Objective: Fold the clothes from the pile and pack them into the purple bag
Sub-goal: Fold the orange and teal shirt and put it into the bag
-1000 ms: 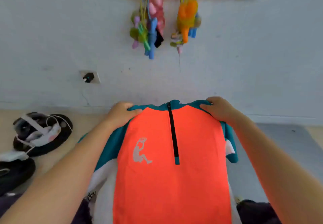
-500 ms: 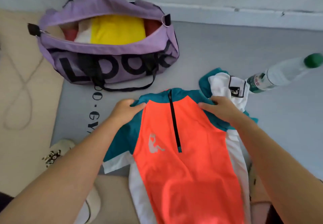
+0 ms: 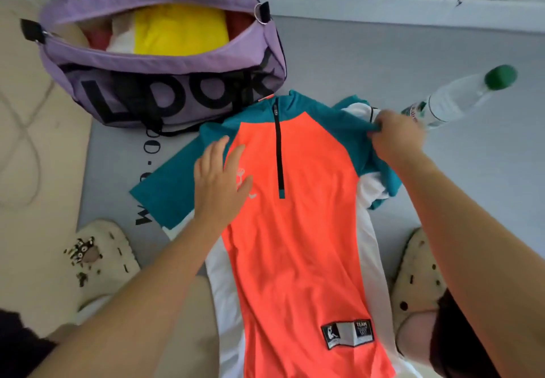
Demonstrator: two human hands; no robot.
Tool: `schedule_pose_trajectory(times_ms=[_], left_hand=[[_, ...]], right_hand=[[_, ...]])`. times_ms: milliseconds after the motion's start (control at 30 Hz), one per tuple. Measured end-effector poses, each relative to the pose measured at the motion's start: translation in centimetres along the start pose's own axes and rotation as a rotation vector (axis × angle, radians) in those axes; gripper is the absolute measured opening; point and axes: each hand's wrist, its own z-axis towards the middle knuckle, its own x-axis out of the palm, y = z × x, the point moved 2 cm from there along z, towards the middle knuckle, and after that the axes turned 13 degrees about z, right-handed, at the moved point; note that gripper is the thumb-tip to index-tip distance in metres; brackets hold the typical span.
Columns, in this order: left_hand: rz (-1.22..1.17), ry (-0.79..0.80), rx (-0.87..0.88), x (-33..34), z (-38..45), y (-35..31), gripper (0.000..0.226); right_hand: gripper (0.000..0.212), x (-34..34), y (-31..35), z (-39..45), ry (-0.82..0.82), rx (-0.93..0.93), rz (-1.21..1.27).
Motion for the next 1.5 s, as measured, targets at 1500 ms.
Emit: schedule_pose_trajectory(times_ms=[1500], left_hand=[[-0.776,0.603,-1.335,1.7,-13.0,7.9,0.063]], right_hand=[[0.059,11.9,-4.2,-18.0,0.092,0.647,0.691]])
